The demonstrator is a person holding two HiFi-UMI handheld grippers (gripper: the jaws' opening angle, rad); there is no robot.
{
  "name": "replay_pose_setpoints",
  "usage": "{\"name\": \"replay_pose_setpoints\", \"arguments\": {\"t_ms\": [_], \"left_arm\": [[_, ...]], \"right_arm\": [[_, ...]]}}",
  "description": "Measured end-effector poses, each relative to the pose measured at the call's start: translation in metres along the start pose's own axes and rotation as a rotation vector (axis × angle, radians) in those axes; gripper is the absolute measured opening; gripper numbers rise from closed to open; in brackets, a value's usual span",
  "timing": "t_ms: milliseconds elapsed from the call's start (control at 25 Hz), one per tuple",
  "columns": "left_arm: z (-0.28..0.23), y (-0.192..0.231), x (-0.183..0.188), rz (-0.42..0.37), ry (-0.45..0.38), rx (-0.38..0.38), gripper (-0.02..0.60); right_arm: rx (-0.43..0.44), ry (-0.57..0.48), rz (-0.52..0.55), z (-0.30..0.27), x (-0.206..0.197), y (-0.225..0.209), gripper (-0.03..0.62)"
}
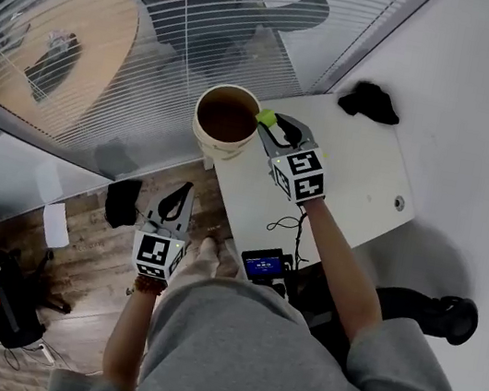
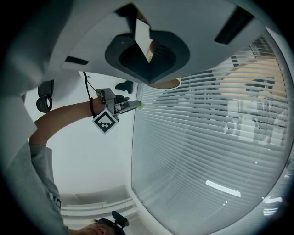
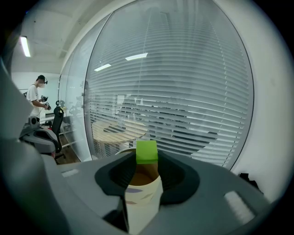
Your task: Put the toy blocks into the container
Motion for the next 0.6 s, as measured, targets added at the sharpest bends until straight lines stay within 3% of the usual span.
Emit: {"name": "replay_pose_setpoints", "arguments": {"t_ms": [600], "left_arm": [[0.004, 0.009, -0.007, 0.02, 0.011, 0.029, 0.006]], "right_arm": [[0.028, 0.046, -0.003, -0.031, -0.009, -0.001, 0.153]]}}
Point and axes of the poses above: the fingertips, and each gripper's own axes: z backward along the fingers, y to its left, x out of its top, the point moved 4 cm from there along z, backward along the fingers, and after that the axes turned 1 degree about -z, right-handed, at the moved point
